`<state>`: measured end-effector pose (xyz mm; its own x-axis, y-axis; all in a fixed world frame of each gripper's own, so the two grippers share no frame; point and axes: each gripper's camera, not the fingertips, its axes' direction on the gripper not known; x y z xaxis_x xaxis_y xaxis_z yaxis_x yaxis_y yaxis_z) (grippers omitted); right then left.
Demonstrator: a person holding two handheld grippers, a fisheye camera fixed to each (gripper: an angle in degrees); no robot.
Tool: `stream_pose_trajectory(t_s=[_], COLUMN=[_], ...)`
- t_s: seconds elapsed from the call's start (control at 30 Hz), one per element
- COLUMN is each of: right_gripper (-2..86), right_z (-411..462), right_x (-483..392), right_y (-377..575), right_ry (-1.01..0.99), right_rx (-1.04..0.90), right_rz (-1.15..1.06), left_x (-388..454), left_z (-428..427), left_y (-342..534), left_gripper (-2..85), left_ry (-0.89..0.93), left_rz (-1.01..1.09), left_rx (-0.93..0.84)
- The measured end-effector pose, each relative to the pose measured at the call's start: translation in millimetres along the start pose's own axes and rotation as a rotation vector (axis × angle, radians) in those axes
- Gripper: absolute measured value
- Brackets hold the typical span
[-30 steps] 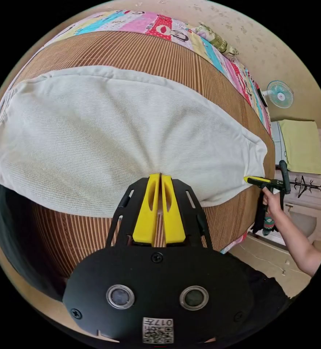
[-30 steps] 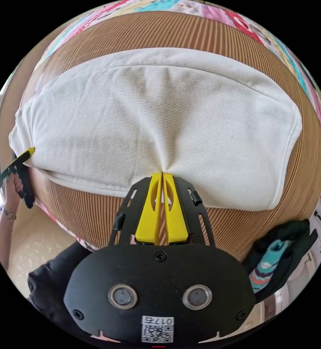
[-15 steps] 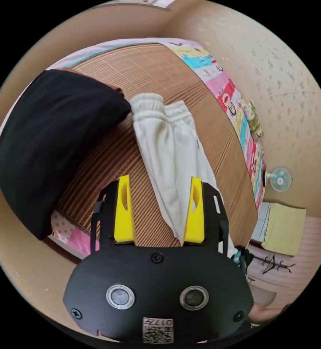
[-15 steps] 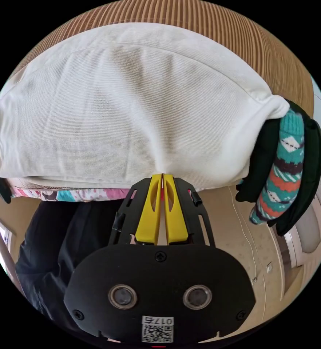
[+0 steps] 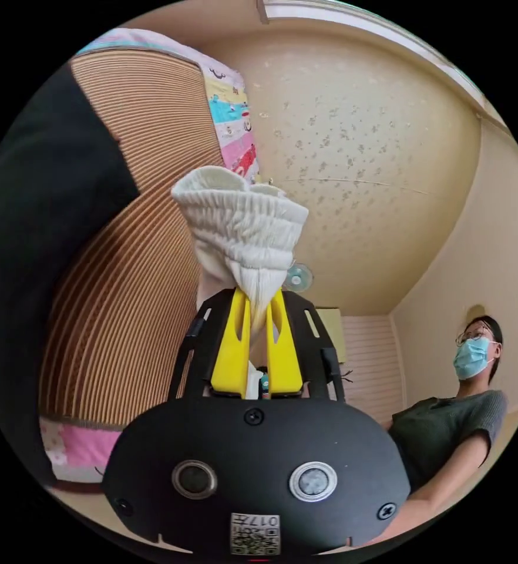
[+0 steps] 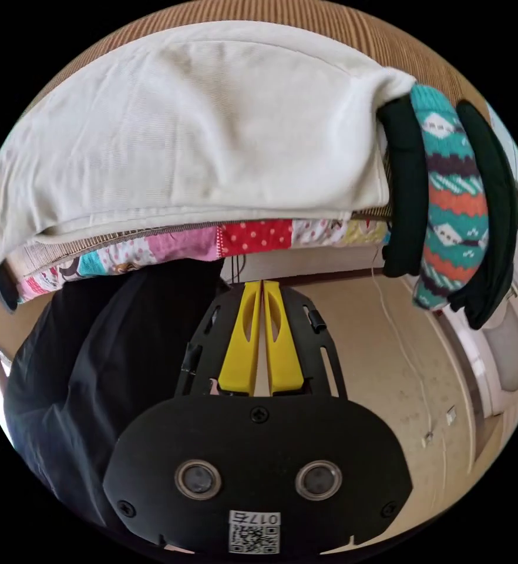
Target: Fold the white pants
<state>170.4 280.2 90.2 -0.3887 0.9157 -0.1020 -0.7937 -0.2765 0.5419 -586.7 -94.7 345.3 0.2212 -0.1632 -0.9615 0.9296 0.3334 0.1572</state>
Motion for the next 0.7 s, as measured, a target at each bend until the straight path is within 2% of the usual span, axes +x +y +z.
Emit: stream_pose_trajectory(t_s=[0.07,0.13,0.2,0.27,0.4,0.5,0.57,0.63,0.7], right_gripper=[0.4,0.4,0.4,0.4,0.5,0.4,0.4,0.4,0.3], right_z=[6,9,10,7,5,-4,-12,-20,-26], right_x=[7,11,9,5,-9,-21,-27,-29,-25], right_y=[2,2,-1,-3,-18,-29,-32,-33,-33], right_ry=[-0.049,-0.084,-0.093,-0.084,-0.081,-0.053,-0.04,-0.023,-0.023], right_rx=[-0.018,-0.036,-0.047,-0.044,-0.085,-0.089,-0.071,-0.052,-0.027], right_rz=[0.037,0.054,0.05,0.038,-0.002,-0.056,-0.102,-0.137,-0.158], left_x=[-30,-29,-11,17,30,35,17,17,32], left_z=[-46,-78,-89,-70,-26,16,48,56,41], left_y=[38,63,64,42,-1,-39,-64,-81,-94], left_gripper=[7.5,9.2,9.9,12.1,15.7,16.1,13.8,8.7,5.2], left_ry=[-0.289,-0.462,-0.569,-0.722,-0.851,-1.03,-1.22,-1.201,-1.049], left_rz=[-0.255,-0.336,-0.282,-0.161,-0.078,0.027,0.036,0.097,0.181], left_rx=[0.09,0.234,0.272,0.179,0.075,-0.017,-0.202,-0.349,-0.401])
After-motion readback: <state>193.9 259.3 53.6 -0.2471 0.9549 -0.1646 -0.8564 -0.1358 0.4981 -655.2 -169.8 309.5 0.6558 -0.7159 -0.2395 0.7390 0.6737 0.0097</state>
